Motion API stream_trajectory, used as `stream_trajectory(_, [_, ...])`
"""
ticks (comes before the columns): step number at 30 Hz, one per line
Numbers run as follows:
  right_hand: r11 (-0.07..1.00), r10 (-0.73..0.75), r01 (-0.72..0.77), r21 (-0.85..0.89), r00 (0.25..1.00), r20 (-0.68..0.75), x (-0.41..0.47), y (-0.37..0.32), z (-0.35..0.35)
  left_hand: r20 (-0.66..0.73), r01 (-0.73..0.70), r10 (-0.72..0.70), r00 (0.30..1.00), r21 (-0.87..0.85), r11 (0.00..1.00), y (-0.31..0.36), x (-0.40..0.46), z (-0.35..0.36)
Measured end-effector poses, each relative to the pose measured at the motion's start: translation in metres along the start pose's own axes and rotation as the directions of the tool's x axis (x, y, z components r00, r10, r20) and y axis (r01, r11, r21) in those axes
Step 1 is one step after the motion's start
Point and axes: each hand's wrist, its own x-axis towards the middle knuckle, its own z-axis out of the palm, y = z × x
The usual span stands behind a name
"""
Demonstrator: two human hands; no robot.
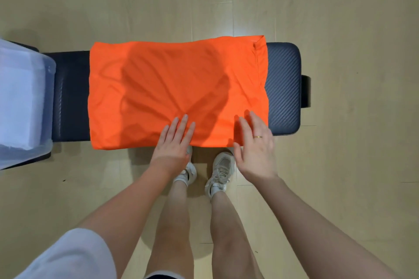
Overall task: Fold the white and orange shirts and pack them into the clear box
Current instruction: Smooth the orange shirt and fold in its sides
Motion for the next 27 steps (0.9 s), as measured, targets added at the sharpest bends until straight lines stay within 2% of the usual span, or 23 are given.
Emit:
stream_trajectory(3, [0.948, -0.280, 0.304, -0.097, 0.939, 0.201, 0.015, -0.029, 0.028, -0.062, -0.071, 0.074, 0.995, 0.044, 0.996, -0.005, -0.003, 0.012])
stream_trajectory(5, [0.894, -0.347, 0.414, -0.171, 0.882, 0.319, 0.025, -0.031, 0.045, -0.081, -0.105, 0.106, 0.991, 0.014, 0.994, -0.011, -0.007, 0.015])
stream_trajectory(6, [0.880, -0.349, 0.427, -0.209, 0.878, 0.327, 0.028, -0.026, 0.049, -0.085, -0.107, 0.107, 0.991, -0.003, 0.994, -0.014, -0.011, 0.015])
stream_trajectory(8, [0.866, -0.303, 0.395, -0.305, 0.902, 0.308, 0.029, -0.008, 0.051, -0.029, -0.092, 0.091, 0.995, -0.031, 0.995, -0.021, -0.021, 0.016])
stream_trajectory(10, [0.874, -0.212, 0.314, -0.372, 0.933, 0.290, 0.024, 0.015, 0.045, 0.131, -0.004, 0.016, 0.991, -0.088, 0.996, -0.033, -0.035, 0.020])
stream_trajectory(14, [0.888, -0.034, 0.149, -0.436, 0.965, 0.260, 0.009, 0.037, 0.018, 0.124, 0.178, -0.146, 0.982, -0.305, 0.936, -0.045, -0.062, 0.020])
stream_trajectory(16, [0.952, 0.025, 0.070, -0.299, 0.952, 0.304, 0.007, 0.028, 0.008, 0.091, 0.250, -0.234, 0.968, -0.432, 0.866, -0.042, -0.067, 0.019])
stream_trajectory(17, [0.985, 0.044, 0.001, -0.174, 0.966, 0.256, 0.005, 0.021, 0.005, 0.065, 0.288, -0.300, 0.952, -0.526, 0.801, -0.037, -0.067, 0.014])
stream_trajectory(18, [0.996, 0.084, -0.079, -0.043, 0.986, 0.142, 0.004, 0.014, 0.004, 0.060, 0.333, -0.390, 0.919, -0.646, 0.687, -0.031, -0.063, 0.009])
stream_trajectory(19, [0.979, 0.183, -0.183, 0.087, 0.983, 0.015, 0.003, 0.008, 0.003, 0.101, 0.389, -0.502, 0.859, -0.765, 0.513, -0.026, -0.057, 0.004])
stream_trajectory(20, [0.923, 0.338, -0.316, 0.221, 0.939, -0.069, 0.003, 0.006, 0.005, 0.203, 0.448, -0.612, 0.764, -0.850, 0.277, -0.020, -0.049, 0.000])
stream_trajectory(21, [0.808, 0.523, -0.464, 0.362, 0.848, -0.082, 0.002, 0.003, 0.006, 0.350, 0.465, -0.685, 0.639, -0.885, -0.019, -0.017, -0.041, -0.004])
stream_trajectory(22, [0.628, 0.697, -0.595, 0.501, 0.717, -0.022, 0.002, 0.002, 0.007, 0.504, 0.416, -0.684, 0.527, -0.855, -0.309, -0.016, -0.032, -0.006])
stream_trajectory(23, [0.389, 0.815, -0.677, 0.624, 0.569, 0.109, 0.003, 0.000, 0.008, 0.630, 0.330, -0.623, 0.464, -0.775, -0.539, -0.017, -0.025, -0.007])
stream_trajectory(24, [0.142, 0.849, -0.703, 0.697, 0.448, 0.279, 0.005, -0.001, 0.010, 0.712, 0.248, -0.545, 0.444, -0.682, -0.688, -0.019, -0.019, -0.005])
stream_trajectory(25, [-0.056, 0.806, -0.695, 0.717, 0.392, 0.443, 0.007, -0.001, 0.011, 0.748, 0.200, -0.494, 0.443, -0.620, -0.759, -0.025, -0.014, -0.003])
stream_trajectory(26, [-0.179, 0.726, -0.679, 0.712, 0.397, 0.561, 0.009, -0.002, 0.011, 0.761, 0.172, -0.472, 0.445, -0.590, -0.789, -0.031, -0.010, -0.001])
stream_trajectory(27, [-0.244, 0.656, -0.658, 0.712, 0.429, 0.621, 0.011, -0.003, 0.012, 0.765, 0.144, -0.469, 0.441, -0.576, -0.805, -0.037, -0.008, 0.001])
